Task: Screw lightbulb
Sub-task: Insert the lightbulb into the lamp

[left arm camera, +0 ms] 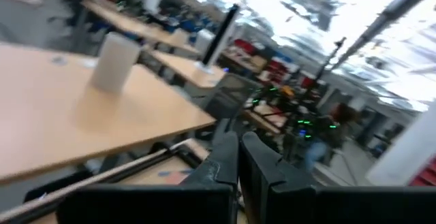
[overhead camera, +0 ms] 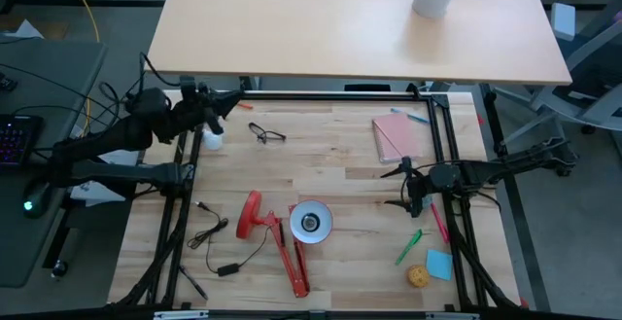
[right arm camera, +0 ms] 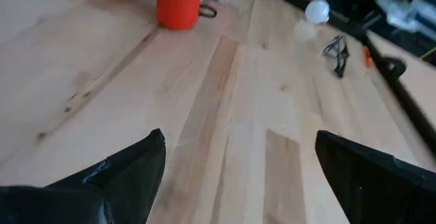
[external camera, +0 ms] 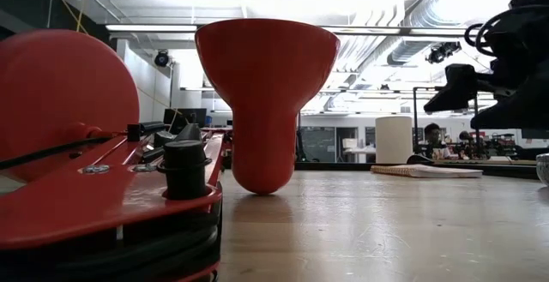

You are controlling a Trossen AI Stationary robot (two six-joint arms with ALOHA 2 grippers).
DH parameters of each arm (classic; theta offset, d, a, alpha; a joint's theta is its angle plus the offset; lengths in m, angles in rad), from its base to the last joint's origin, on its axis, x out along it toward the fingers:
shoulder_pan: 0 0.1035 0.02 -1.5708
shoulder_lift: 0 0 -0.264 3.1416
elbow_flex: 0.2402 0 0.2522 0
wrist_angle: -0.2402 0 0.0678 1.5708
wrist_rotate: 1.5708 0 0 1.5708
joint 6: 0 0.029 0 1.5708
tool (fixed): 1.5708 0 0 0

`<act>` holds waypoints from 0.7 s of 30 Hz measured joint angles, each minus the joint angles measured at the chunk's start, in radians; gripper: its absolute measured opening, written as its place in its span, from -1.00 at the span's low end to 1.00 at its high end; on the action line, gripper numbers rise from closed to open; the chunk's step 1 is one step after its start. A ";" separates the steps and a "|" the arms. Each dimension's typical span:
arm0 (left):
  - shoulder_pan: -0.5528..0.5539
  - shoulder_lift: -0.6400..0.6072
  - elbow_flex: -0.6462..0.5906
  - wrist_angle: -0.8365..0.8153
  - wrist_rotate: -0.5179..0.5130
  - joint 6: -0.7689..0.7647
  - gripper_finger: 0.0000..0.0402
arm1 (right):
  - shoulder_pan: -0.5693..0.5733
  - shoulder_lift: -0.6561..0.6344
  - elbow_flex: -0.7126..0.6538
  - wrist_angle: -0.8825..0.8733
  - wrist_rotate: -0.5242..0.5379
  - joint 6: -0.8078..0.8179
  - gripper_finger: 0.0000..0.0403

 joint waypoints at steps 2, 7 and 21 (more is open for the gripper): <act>0.000 0.000 0.000 -0.025 -0.026 -0.023 -1.00 | -0.006 0.000 0.000 0.043 -0.015 0.039 0.82; 0.006 -0.002 0.000 -0.090 -0.062 -0.039 -1.00 | -0.020 0.002 0.000 0.392 -0.063 0.432 0.82; 0.289 0.026 0.000 -0.747 0.176 -0.048 -0.97 | -0.289 0.281 0.455 0.231 -0.038 0.859 0.82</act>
